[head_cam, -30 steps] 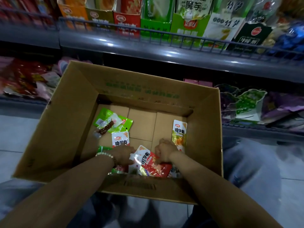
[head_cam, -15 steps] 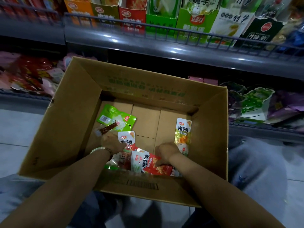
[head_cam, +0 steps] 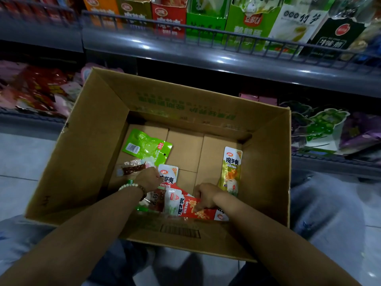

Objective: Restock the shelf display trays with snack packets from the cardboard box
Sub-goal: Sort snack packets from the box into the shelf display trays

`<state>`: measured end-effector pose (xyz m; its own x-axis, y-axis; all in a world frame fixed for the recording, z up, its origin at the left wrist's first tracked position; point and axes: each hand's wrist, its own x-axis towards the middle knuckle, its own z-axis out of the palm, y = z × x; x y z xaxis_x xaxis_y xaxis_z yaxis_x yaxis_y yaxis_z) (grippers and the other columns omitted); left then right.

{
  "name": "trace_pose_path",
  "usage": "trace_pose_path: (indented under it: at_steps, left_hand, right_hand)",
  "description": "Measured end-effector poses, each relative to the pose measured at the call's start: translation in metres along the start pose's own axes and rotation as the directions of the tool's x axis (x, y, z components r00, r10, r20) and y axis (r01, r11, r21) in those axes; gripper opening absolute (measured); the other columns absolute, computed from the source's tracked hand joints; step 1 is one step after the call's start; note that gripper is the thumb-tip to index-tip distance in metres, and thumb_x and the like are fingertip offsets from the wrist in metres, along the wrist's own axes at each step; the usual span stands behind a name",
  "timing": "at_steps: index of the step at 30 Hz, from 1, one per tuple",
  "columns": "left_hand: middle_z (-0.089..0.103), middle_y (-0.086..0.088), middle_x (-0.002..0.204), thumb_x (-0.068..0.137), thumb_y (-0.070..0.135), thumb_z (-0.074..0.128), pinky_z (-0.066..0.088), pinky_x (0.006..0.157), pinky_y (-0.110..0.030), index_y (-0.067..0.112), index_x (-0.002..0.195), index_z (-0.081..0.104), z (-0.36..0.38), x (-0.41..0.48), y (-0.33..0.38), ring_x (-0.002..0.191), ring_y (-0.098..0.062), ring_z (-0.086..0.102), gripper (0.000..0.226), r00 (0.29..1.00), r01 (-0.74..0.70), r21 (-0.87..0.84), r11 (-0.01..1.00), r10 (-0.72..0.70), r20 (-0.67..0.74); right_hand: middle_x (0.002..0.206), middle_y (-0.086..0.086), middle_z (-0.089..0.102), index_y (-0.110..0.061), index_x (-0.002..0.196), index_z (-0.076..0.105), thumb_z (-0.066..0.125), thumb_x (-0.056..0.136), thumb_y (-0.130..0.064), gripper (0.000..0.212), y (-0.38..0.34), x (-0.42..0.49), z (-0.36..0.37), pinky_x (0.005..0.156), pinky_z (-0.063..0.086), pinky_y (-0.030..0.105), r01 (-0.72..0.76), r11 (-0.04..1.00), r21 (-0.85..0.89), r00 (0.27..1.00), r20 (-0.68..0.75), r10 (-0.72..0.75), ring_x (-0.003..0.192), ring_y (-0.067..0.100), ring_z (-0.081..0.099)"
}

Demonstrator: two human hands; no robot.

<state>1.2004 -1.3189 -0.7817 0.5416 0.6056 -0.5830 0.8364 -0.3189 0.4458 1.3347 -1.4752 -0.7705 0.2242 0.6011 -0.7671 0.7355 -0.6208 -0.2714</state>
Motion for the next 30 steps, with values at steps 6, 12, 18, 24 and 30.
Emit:
trace_pose_path:
  at_steps: [6,12,18,24,30]
  left_hand:
    - [0.063,-0.018,0.116,0.097,0.014,0.041,0.045,0.089,-0.03,0.0,0.113,0.063,-0.004,0.0,0.002,0.109,-0.032,0.058,0.03,0.998,0.054,0.047,0.997,-0.053,-0.013]
    - [0.064,-0.021,0.107,0.101,0.024,0.037,0.042,0.086,-0.031,-0.005,0.106,0.062,-0.008,-0.002,0.004,0.107,-0.034,0.058,0.038,0.998,0.032,-0.123,0.992,-0.038,-0.046]
    - [0.054,-0.008,0.126,0.097,0.042,0.044,0.04,0.082,-0.022,0.005,0.128,0.045,-0.029,-0.017,0.042,0.111,-0.02,0.052,0.048,0.983,-0.143,-0.566,0.812,0.049,-0.178]
    - [0.001,-0.001,0.159,0.071,0.075,0.053,0.011,0.118,-0.041,0.019,0.151,-0.001,-0.049,-0.026,0.06,0.146,-0.02,0.004,0.112,0.981,-0.162,-0.52,0.838,0.081,-0.176]
    - [0.072,0.002,0.1,0.073,0.084,0.032,0.051,0.093,-0.038,0.019,0.111,0.067,-0.088,-0.042,0.075,0.092,-0.012,0.069,0.083,0.905,-0.372,-0.326,0.869,0.418,0.08]
  right_hand:
    - [0.108,0.007,0.069,-0.011,0.107,0.069,0.071,0.083,-0.02,0.026,0.008,0.009,-0.013,0.088,0.052,0.034,0.059,0.758,0.649,0.945,-0.281,0.167,0.097,0.024,0.066]
    - [0.107,0.012,0.069,-0.005,0.11,0.065,0.063,0.089,-0.014,0.023,0.0,0.003,-0.024,0.082,0.055,0.034,0.25,0.354,0.901,0.866,-0.372,0.335,0.095,0.027,0.067]
    - [0.097,0.005,0.069,-0.014,0.1,0.064,0.062,0.089,-0.014,0.011,-0.011,-0.018,-0.057,0.063,0.055,0.017,0.368,0.281,0.886,0.898,-0.417,0.139,0.072,0.009,0.068]
    - [0.099,0.008,0.07,-0.005,0.117,0.06,0.06,0.09,-0.014,0.028,-0.016,-0.045,-0.077,0.069,0.057,0.022,0.351,0.136,0.927,0.93,-0.362,0.069,0.078,0.014,0.069]
    - [0.106,0.006,0.071,-0.017,0.112,0.063,0.062,0.088,-0.022,0.024,-0.009,-0.08,-0.114,0.088,0.053,0.035,0.384,0.269,0.883,0.919,-0.395,-0.015,0.096,0.021,0.068]
